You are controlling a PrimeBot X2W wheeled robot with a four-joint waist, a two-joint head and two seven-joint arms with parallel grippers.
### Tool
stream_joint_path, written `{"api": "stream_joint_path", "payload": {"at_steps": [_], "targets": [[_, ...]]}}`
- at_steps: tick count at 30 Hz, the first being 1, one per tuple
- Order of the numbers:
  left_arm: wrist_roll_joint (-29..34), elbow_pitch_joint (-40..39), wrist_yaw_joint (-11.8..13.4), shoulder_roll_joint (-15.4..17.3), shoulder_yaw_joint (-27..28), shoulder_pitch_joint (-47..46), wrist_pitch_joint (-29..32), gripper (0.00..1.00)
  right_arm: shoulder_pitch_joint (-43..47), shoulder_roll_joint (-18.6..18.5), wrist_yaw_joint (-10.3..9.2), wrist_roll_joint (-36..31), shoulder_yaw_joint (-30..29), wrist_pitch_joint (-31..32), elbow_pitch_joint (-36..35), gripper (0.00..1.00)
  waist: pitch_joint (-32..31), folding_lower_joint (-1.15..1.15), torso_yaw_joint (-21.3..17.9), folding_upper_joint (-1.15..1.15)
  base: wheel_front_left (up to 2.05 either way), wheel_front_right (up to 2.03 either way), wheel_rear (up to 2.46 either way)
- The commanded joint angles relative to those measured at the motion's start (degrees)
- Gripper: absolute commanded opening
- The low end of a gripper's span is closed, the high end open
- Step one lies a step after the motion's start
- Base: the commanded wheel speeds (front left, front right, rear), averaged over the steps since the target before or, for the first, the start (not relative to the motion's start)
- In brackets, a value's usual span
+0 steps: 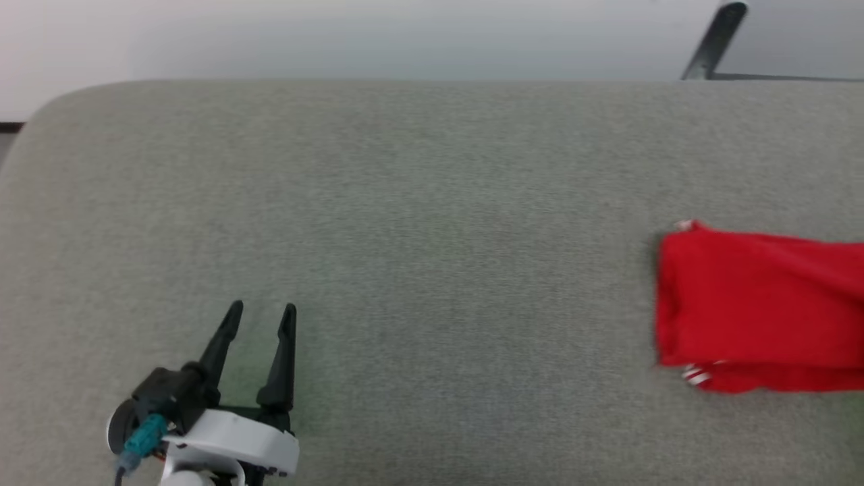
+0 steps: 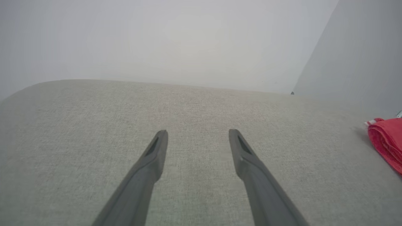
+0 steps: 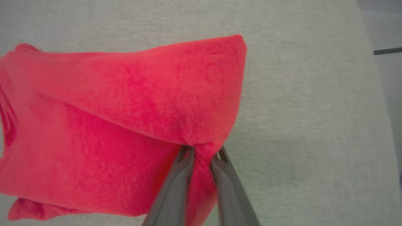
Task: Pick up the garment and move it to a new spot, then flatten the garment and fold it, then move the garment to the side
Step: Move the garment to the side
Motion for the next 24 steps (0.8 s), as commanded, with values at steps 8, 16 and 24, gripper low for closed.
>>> {"api": "stream_joint_path", "payload": {"at_steps": [8,16,24], "targets": [[1.08,-2.24,-0.25,1.19,-0.64,-1.96,0.27,1.0,-2.95,-2.74,-0.08,-2.19,-8.08,-6.55,7.64,0.0,2.18,0.0,-4.21,0.0,0.0,0.0,0.0],[1.29,-4.69,-0.2,3.03,-0.66,-2.75,1.57,1.0,-8.22,-2.3,-0.08,-7.36,-8.98,-13.37,14.42,0.0,4.64,0.0,-4.58,0.0,0.0,0.0,0.0],[1.38,-7.25,0.13,4.71,-0.45,-3.23,3.21,1.0,-15.02,-1.26,-0.08,-13.38,-6.22,-17.0,21.07,0.0,7.1,0.0,-4.24,0.0,0.0,0.0,0.0]]}}
